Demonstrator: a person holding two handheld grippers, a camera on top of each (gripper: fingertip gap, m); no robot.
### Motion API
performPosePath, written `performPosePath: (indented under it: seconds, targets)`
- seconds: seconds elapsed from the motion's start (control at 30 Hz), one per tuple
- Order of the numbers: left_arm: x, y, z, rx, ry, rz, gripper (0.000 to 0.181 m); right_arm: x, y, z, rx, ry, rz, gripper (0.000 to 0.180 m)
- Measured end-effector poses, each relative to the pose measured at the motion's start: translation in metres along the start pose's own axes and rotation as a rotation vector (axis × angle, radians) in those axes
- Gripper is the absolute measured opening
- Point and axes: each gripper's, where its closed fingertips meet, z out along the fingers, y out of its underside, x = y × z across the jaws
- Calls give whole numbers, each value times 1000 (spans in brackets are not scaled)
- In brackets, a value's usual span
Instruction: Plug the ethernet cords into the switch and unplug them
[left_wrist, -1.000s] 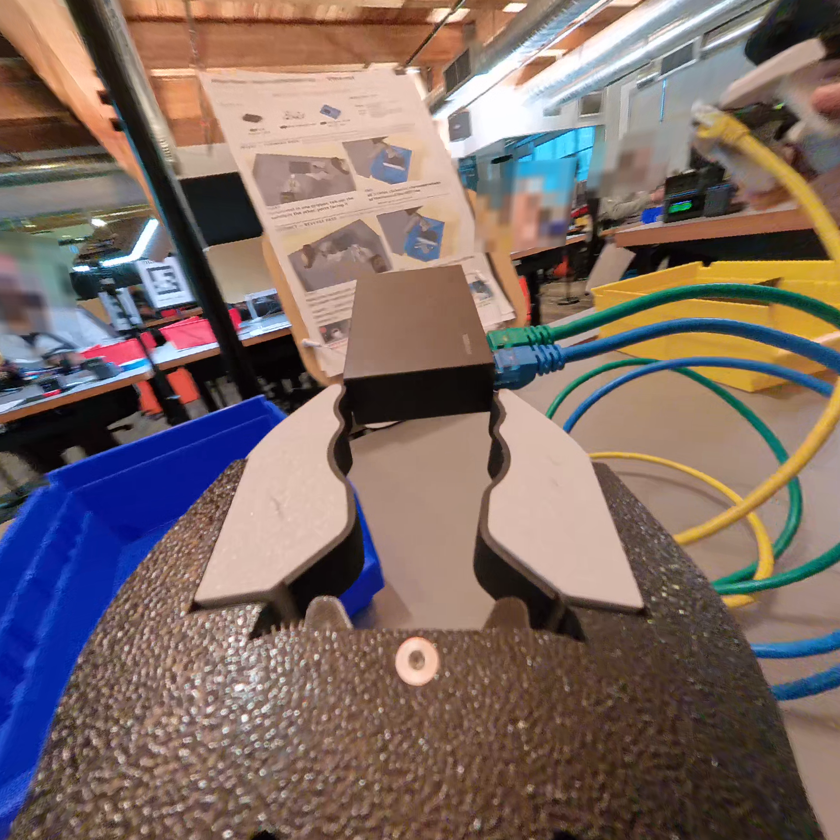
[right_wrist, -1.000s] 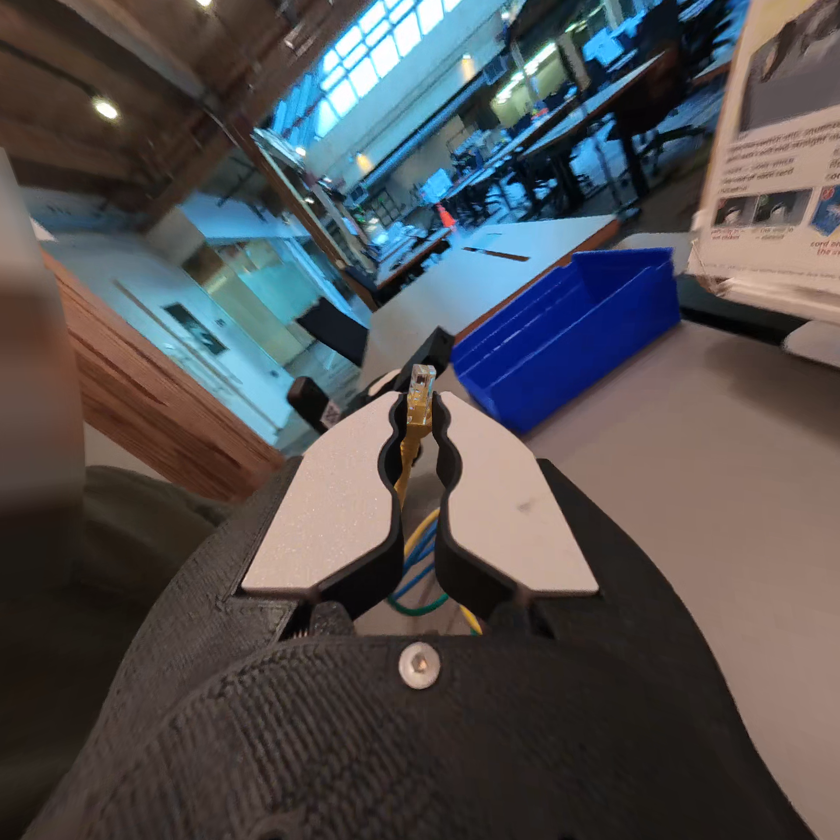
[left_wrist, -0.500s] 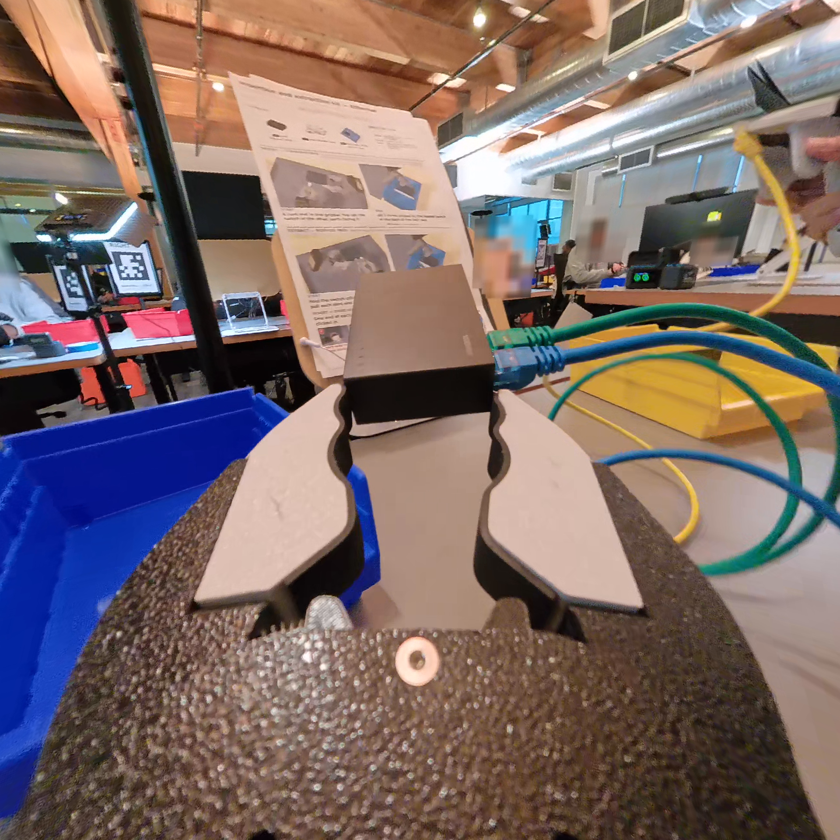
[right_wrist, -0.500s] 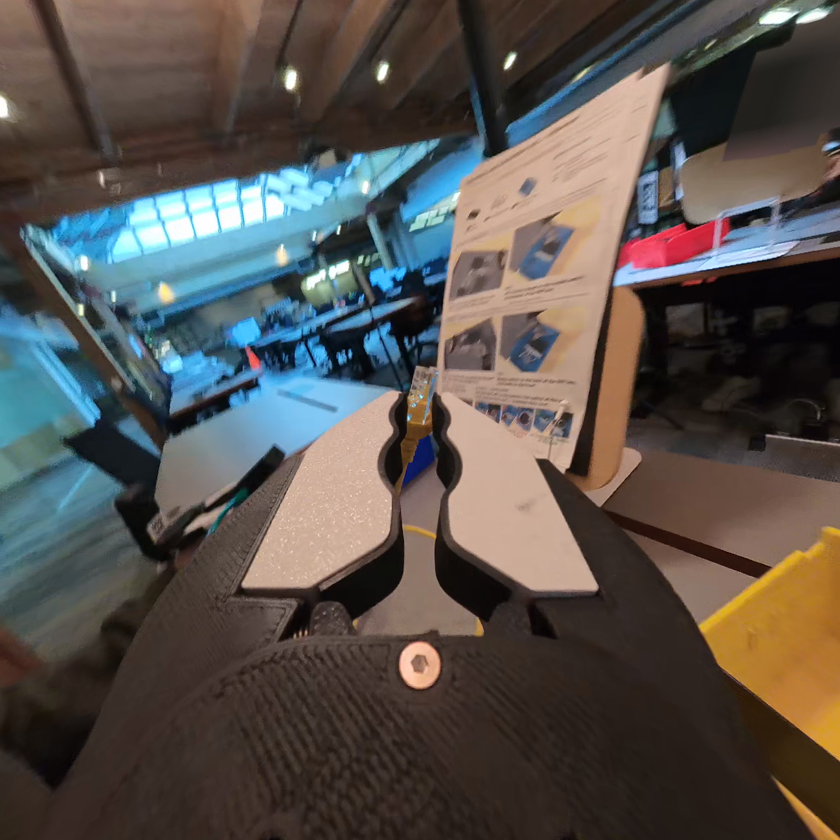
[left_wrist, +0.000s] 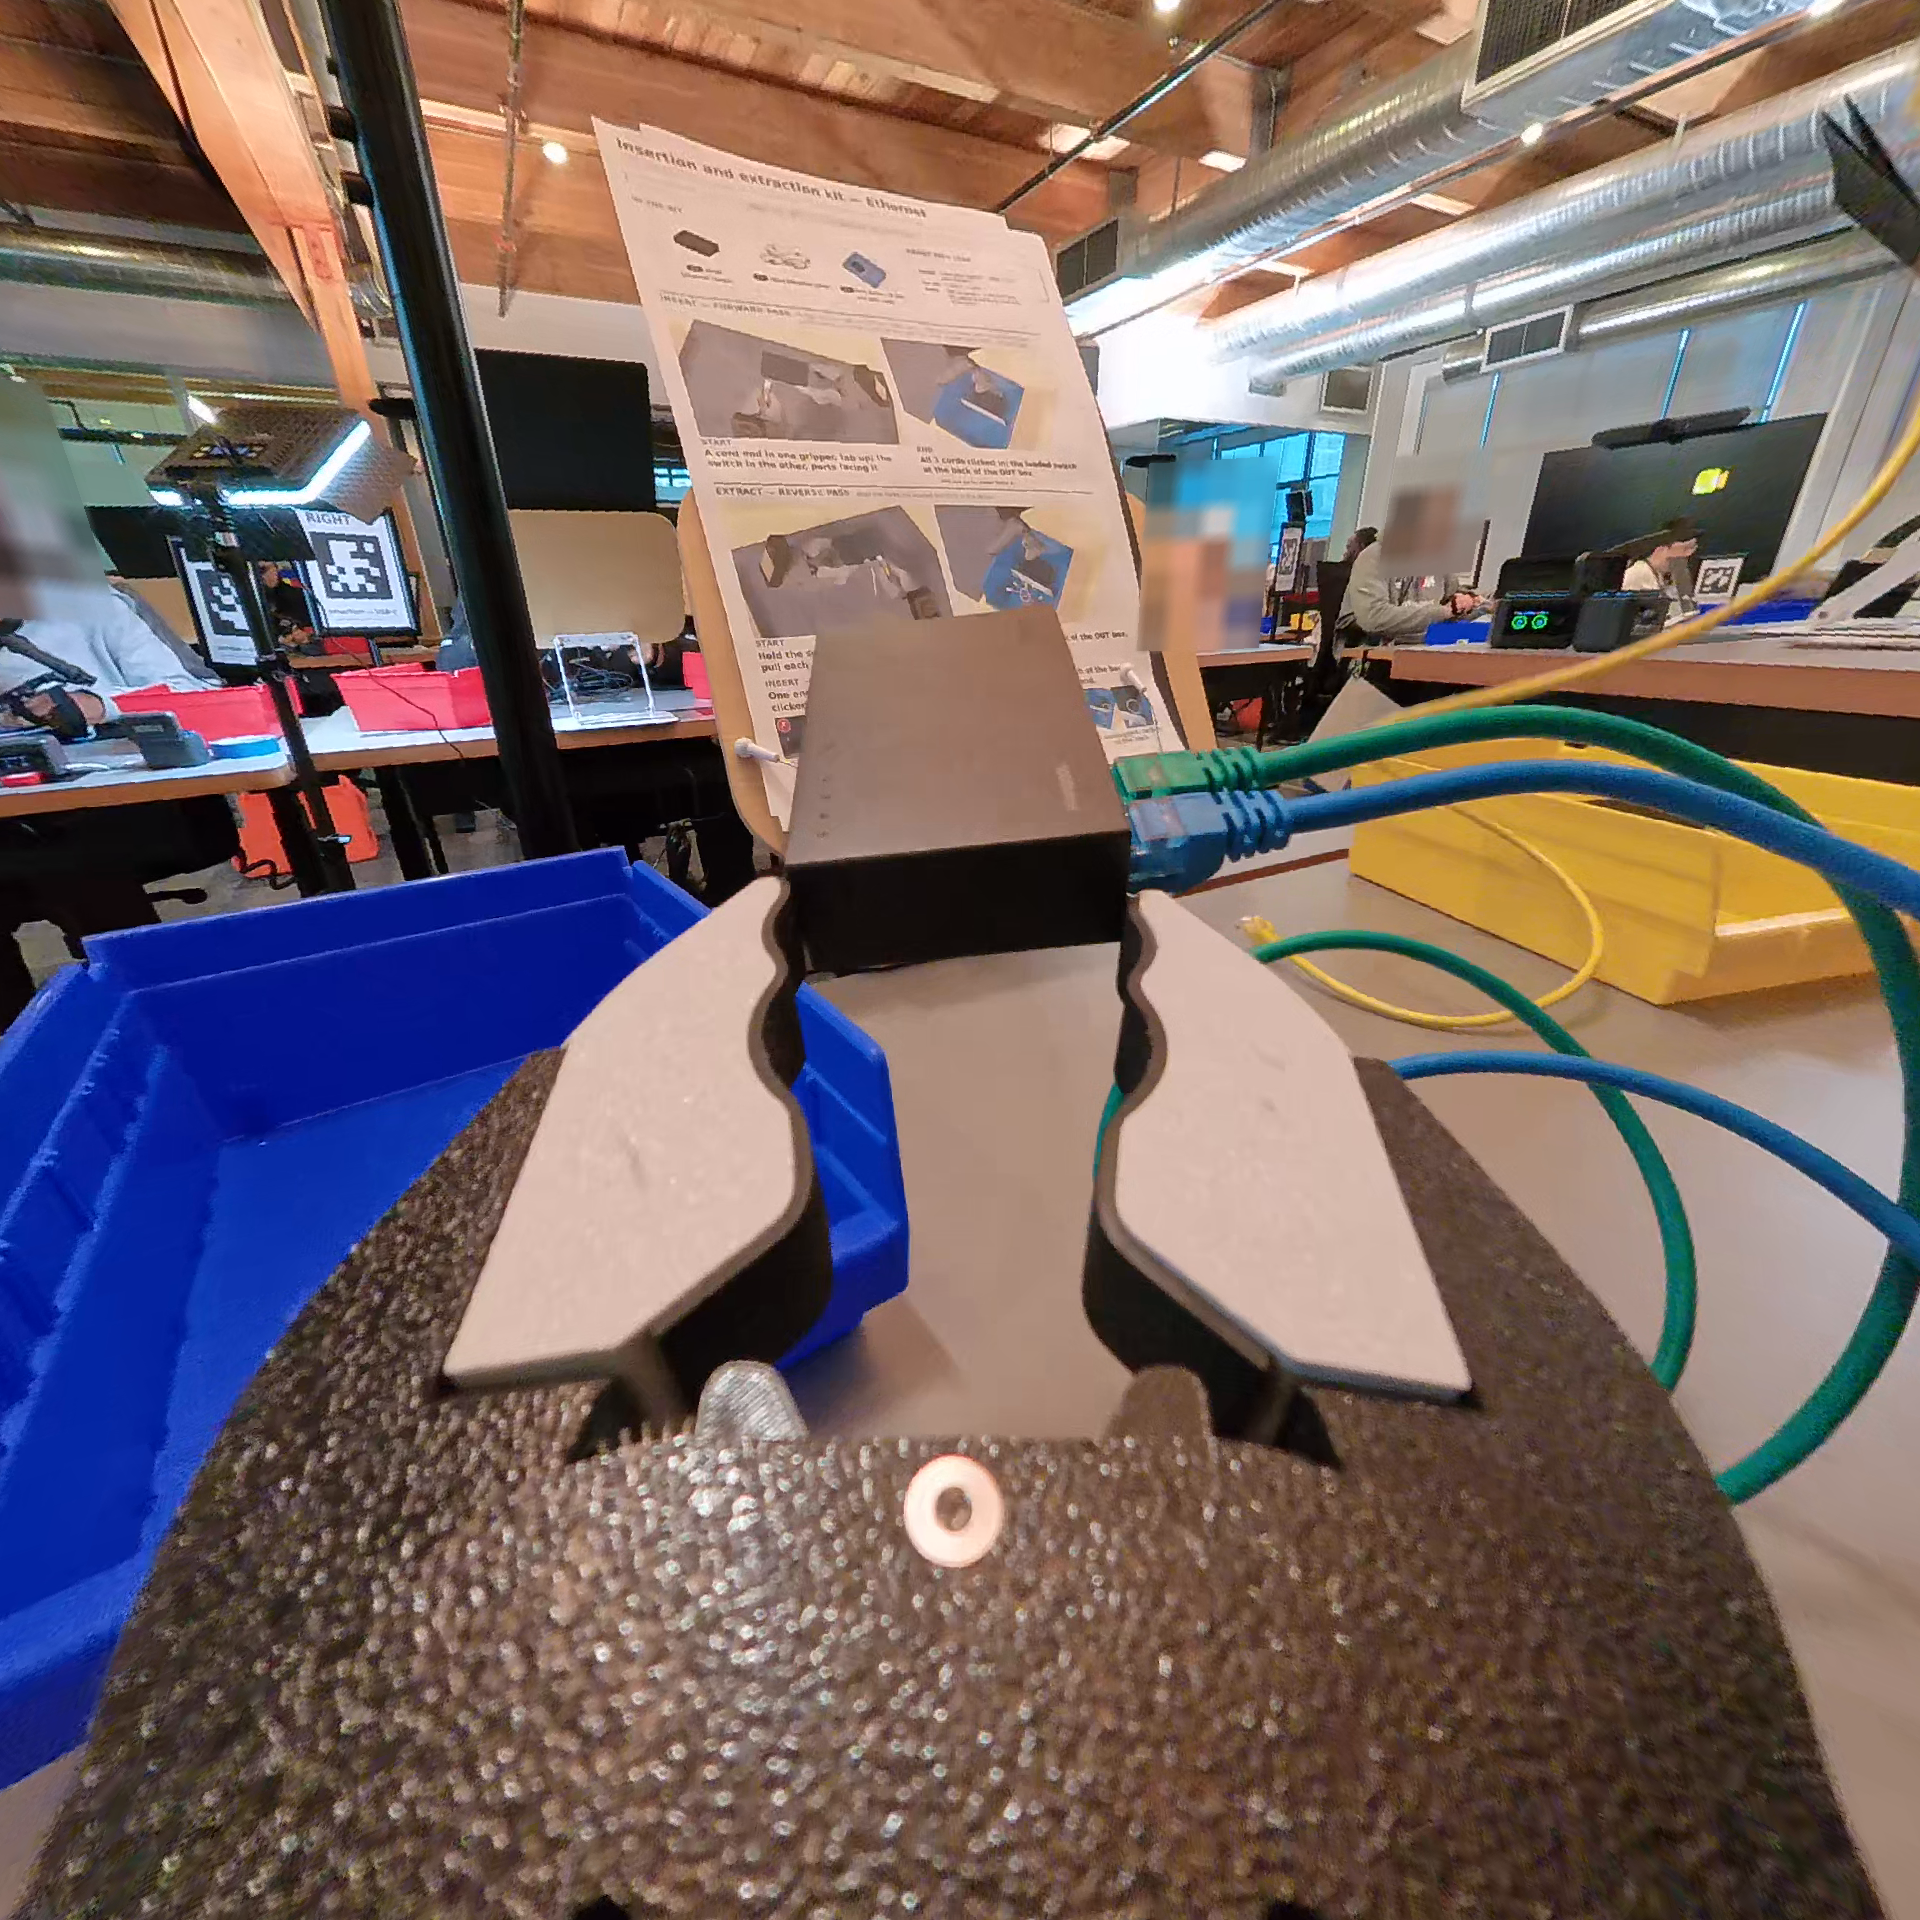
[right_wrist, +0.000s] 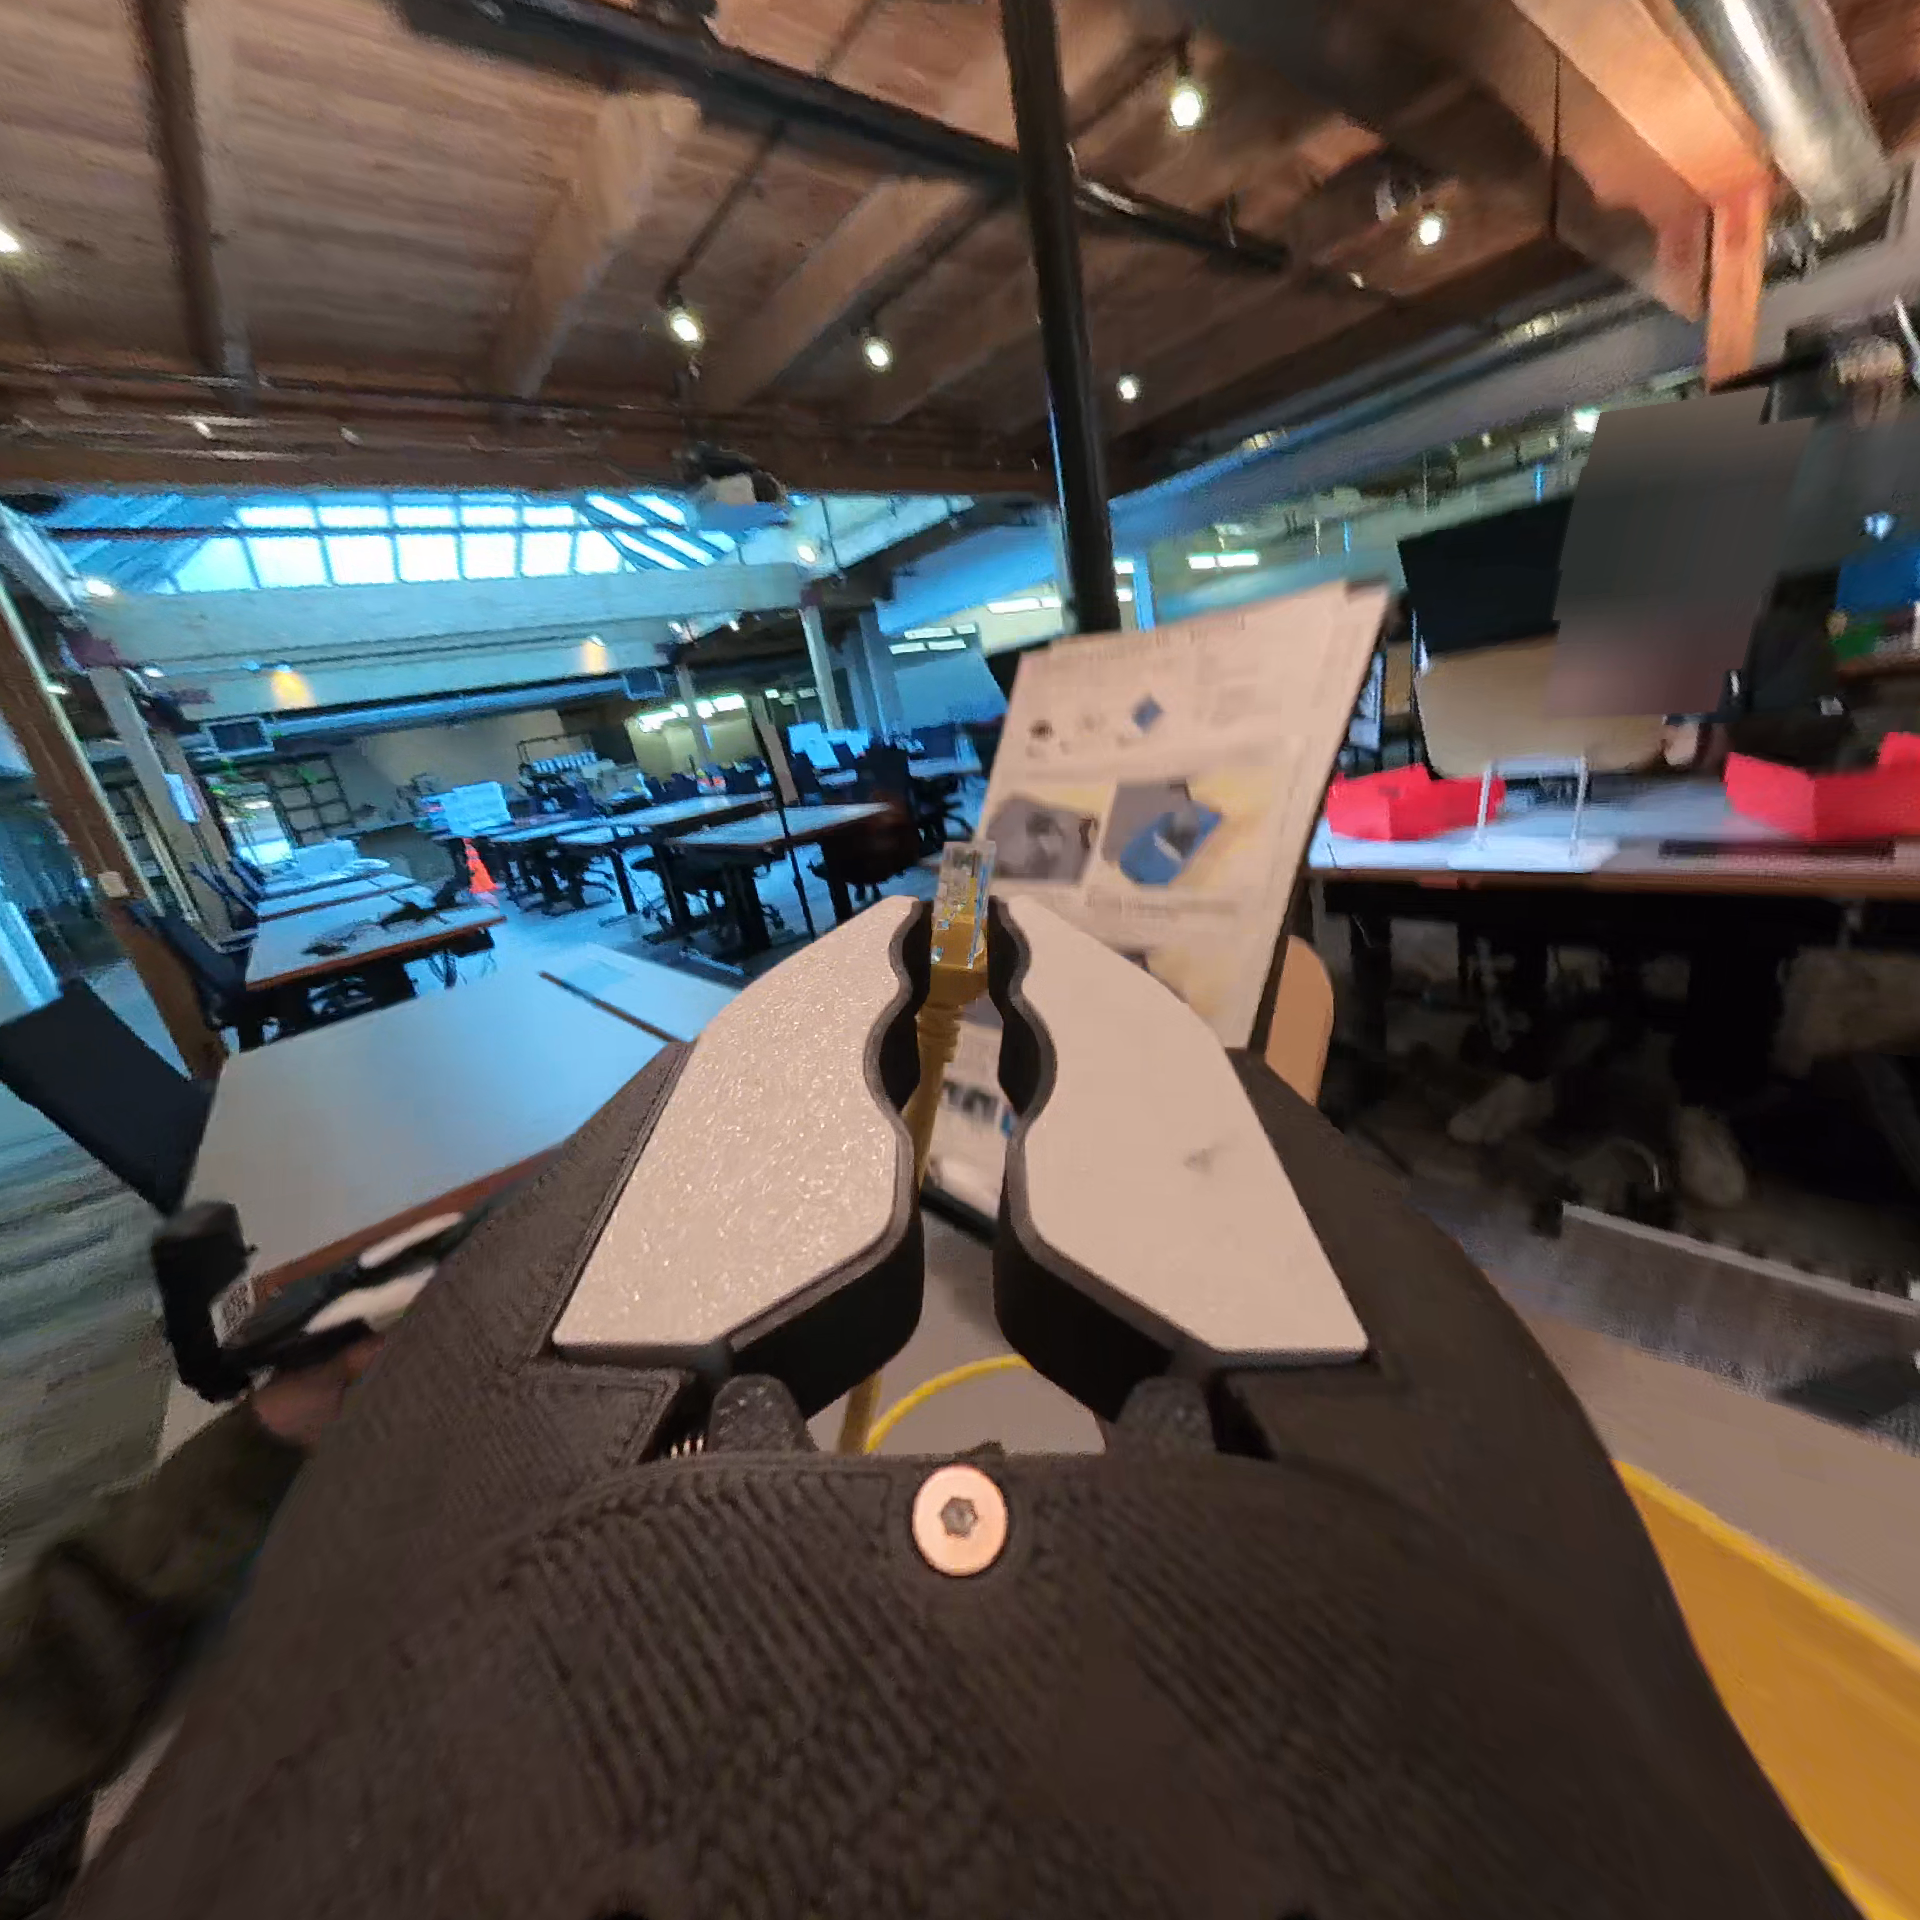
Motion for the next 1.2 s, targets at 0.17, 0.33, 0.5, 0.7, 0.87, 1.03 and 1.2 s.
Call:
performPosePath:
  seconds: [0.17,0.33,0.5,0.7,0.87,1.03,1.2]
  targets:
    - [-1,2,1,-1,4,-10,57,-12,-86,-2,67,31,-145,11]
    - [4,6,3,-7,24,-18,57,18,-127,-28,35,206,-300,10]
    - [8,8,5,-17,41,-27,57,50,-72,-51,-111,191,-112,11]
    - [14,8,6,-18,62,-29,57,93,38,-87,-273,272,-72,11]
    - [17,8,6,-19,71,-28,57,104,123,-105,-410,252,74,11]
    - [21,11,9,-24,83,-37,57,129,187,-121,-567,342,9,11]
    - [25,15,11,-34,97,-41,57,174,152,-127,-448,601,-388,11]
